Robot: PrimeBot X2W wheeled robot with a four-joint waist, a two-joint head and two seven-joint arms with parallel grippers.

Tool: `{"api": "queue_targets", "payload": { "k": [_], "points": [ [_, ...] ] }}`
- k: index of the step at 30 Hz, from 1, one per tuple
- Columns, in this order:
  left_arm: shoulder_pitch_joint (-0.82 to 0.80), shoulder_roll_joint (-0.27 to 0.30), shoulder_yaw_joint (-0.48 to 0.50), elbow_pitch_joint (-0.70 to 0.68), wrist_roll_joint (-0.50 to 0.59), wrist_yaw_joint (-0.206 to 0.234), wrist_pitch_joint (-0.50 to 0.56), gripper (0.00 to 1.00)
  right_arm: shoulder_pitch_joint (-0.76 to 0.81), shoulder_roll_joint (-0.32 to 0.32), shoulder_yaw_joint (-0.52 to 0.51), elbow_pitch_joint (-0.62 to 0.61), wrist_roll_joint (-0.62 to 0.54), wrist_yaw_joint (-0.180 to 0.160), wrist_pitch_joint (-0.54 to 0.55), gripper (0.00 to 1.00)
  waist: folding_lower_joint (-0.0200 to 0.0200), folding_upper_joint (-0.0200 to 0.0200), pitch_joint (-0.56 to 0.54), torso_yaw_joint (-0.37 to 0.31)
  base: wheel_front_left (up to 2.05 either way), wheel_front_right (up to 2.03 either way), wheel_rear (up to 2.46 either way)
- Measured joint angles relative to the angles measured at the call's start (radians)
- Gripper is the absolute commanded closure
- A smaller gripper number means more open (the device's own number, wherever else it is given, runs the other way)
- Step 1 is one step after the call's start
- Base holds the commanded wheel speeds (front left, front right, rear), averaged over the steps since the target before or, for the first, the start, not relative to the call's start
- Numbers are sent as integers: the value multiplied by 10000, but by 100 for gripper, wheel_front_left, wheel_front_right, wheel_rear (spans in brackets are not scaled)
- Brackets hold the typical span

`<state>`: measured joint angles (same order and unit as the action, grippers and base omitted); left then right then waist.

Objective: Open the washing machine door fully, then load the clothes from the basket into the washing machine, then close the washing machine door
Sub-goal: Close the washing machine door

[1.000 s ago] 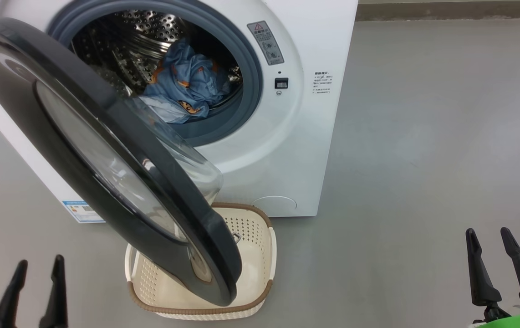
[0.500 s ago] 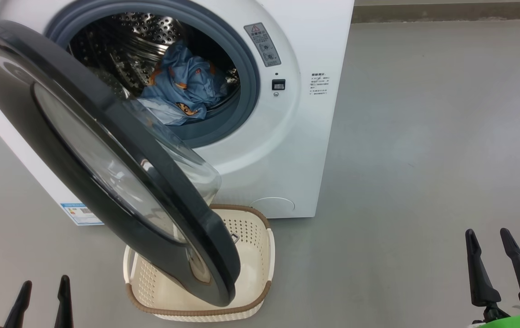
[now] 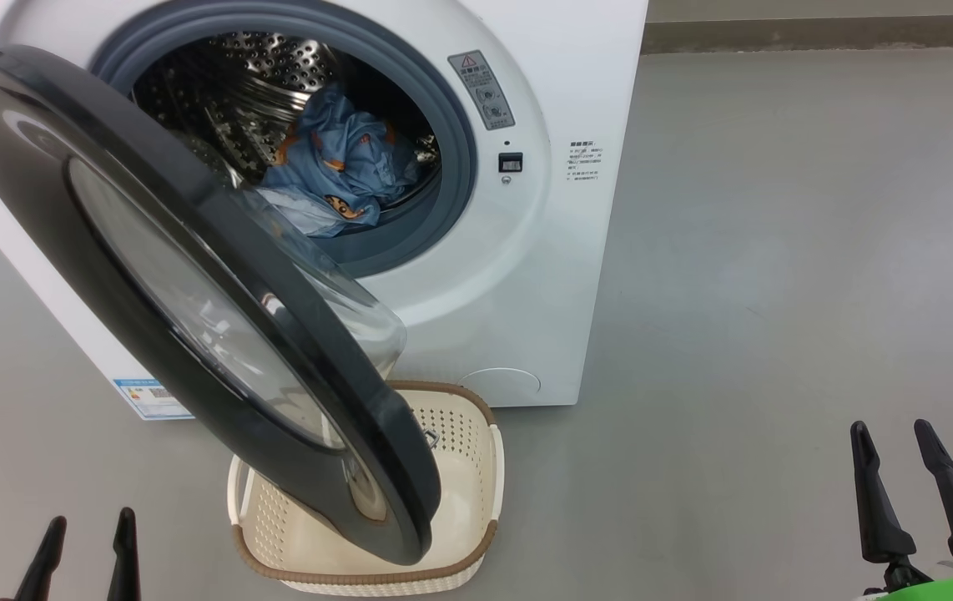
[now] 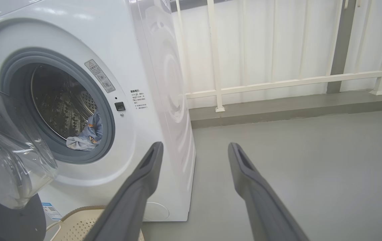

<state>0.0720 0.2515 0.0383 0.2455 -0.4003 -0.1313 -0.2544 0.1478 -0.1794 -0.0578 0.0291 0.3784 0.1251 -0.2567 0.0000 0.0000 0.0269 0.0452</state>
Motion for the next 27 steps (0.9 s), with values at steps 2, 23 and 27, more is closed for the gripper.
{"api": "queue_targets", "payload": {
  "k": [2,23,27],
  "points": [
    [0,6,-33,0,0,0,0,0,0,-2,10,6,0,0,0,0,0,0,1,3,0,0,0],
    [-1,-15,-142,-63,0,0,0,0,2,-10,207,17,0,0,0,94,0,0,-95,202,0,0,0],
    [-1,-38,-173,-144,0,0,0,0,-3,-29,314,-19,0,0,0,100,0,0,-119,296,0,0,0]
  ]
}}
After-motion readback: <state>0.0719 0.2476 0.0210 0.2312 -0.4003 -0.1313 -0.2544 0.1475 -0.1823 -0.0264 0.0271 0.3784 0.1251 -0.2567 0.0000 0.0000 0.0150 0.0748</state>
